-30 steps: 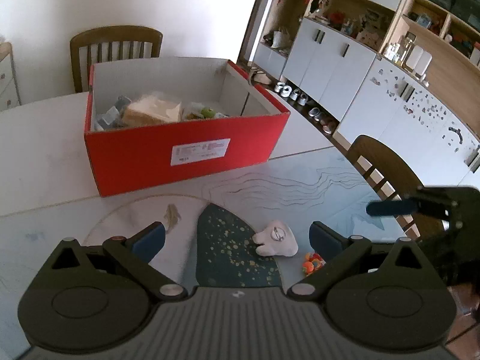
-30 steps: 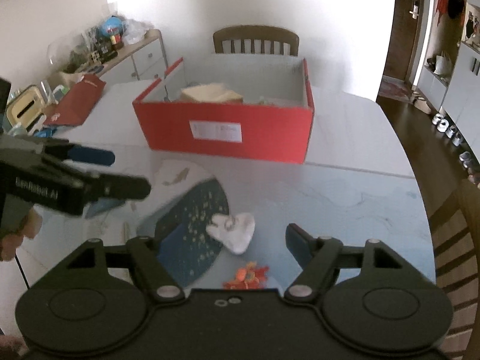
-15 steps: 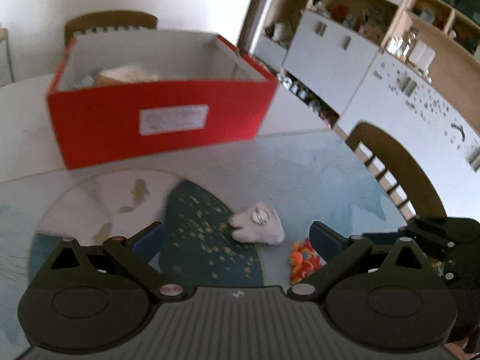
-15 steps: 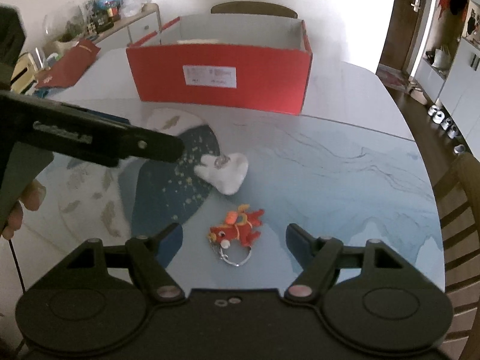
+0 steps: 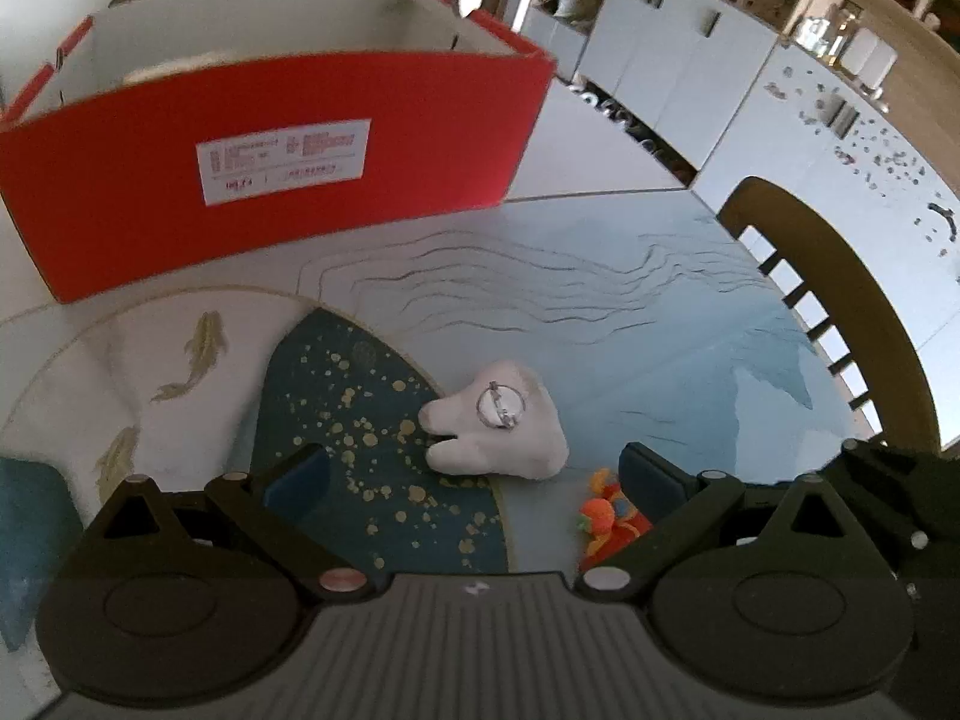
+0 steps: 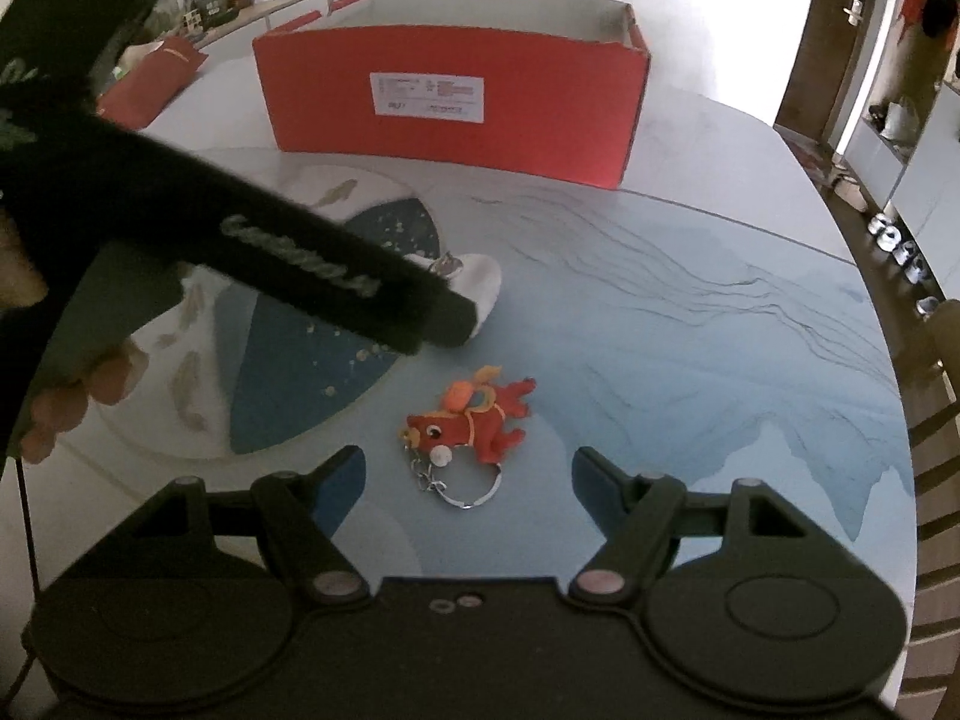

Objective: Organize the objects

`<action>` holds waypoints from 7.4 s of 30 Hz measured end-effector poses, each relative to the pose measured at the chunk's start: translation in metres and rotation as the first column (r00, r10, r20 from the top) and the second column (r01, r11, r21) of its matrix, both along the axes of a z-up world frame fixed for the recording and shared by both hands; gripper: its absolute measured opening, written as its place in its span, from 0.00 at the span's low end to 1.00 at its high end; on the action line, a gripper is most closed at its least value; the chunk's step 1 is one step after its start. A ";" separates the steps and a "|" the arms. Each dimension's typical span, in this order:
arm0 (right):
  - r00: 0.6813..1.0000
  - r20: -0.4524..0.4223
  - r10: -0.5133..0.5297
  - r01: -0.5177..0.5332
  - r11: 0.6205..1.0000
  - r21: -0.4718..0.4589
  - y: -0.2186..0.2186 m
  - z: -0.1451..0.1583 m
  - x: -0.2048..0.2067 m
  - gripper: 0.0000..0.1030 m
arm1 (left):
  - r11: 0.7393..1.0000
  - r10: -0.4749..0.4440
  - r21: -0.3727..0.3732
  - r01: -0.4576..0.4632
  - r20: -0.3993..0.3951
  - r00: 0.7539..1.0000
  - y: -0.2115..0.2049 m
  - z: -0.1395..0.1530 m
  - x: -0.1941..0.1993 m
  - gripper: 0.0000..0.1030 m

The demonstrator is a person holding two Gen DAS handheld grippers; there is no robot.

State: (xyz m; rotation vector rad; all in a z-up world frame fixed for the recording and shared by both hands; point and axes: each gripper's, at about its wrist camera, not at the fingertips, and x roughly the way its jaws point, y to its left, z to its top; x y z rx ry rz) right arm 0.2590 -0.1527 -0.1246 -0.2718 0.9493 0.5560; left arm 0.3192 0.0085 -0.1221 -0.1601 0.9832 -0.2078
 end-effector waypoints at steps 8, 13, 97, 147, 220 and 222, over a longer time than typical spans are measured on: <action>0.999 0.004 0.035 -0.035 0.999 -0.007 0.003 -0.006 0.005 0.72 | 0.998 -0.008 0.058 0.009 -0.007 1.000 -0.007 -0.010 0.009 1.00; 0.999 0.008 0.044 -0.044 0.999 -0.010 0.006 -0.009 0.010 0.71 | 0.997 -0.011 0.077 0.011 0.002 1.000 -0.010 -0.011 0.013 1.00; 0.973 0.230 0.001 -0.027 0.993 0.111 0.084 0.157 0.153 0.51 | 0.994 0.009 0.106 -0.040 0.281 0.960 0.101 0.147 0.017 0.52; 0.997 0.063 0.041 -0.041 0.999 0.005 0.112 0.051 0.231 0.62 | 0.981 -0.021 0.196 0.006 0.072 0.997 0.116 0.062 0.181 0.67; 0.950 0.312 -0.025 -0.062 0.962 0.265 0.022 0.143 0.045 0.86 | 0.972 0.210 0.021 -0.234 0.372 0.904 0.096 0.153 -0.058 1.00; 0.949 0.315 -0.023 -0.064 0.962 0.264 0.022 0.143 0.043 0.86 | 0.972 0.204 0.028 -0.232 0.379 0.903 0.095 0.154 -0.060 1.00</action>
